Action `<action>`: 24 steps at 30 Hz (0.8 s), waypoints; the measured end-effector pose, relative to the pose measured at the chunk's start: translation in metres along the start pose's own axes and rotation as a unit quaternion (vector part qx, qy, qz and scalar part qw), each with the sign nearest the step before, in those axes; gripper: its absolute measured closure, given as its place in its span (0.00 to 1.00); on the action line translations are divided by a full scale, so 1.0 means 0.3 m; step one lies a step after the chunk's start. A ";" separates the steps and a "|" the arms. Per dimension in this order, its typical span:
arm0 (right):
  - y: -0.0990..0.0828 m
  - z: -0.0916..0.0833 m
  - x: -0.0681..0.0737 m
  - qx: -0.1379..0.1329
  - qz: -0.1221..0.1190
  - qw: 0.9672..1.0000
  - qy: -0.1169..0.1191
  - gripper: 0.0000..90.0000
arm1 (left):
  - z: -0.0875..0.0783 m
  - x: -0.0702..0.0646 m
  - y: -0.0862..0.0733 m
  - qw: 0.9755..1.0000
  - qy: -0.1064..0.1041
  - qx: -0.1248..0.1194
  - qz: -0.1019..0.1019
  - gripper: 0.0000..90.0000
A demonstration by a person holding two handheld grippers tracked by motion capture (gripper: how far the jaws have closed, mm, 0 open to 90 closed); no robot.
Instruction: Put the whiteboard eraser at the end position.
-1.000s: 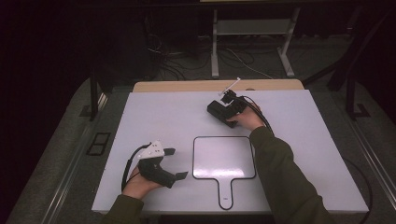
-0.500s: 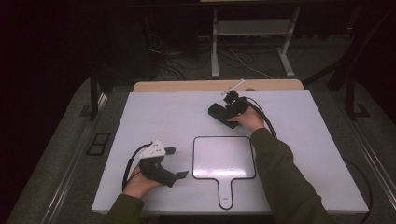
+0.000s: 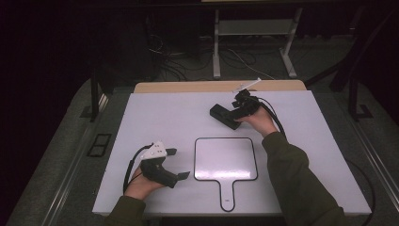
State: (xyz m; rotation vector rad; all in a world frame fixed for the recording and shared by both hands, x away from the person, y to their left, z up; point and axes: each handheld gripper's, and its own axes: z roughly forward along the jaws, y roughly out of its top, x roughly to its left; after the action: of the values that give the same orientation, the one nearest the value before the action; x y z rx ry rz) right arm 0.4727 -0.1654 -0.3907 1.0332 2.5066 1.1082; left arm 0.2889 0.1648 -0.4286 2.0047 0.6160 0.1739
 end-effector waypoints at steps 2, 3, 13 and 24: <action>-0.008 -0.021 0.006 -0.010 -0.010 1.000 -0.005 0.29 | -0.001 -0.002 0.000 1.000 0.002 0.000 0.000 0.00; -0.012 -0.030 0.008 -0.016 -0.009 1.000 -0.008 0.27 | -0.001 -0.003 0.000 1.000 0.003 0.000 -0.001 0.00; -0.058 -0.092 0.031 -0.036 -0.007 0.999 -0.006 0.21 | -0.010 -0.009 -0.006 1.000 0.002 0.005 0.003 0.00; -0.129 -0.156 0.061 -0.063 -0.009 0.998 -0.013 0.18 | -0.018 -0.011 -0.011 1.000 0.003 0.003 0.001 0.00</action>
State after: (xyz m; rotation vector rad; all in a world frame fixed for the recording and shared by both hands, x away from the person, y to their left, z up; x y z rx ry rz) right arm 0.4184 -0.1976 -0.3843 0.9823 2.3864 1.2234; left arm 0.2829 0.1687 -0.4284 2.0122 0.6195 0.1803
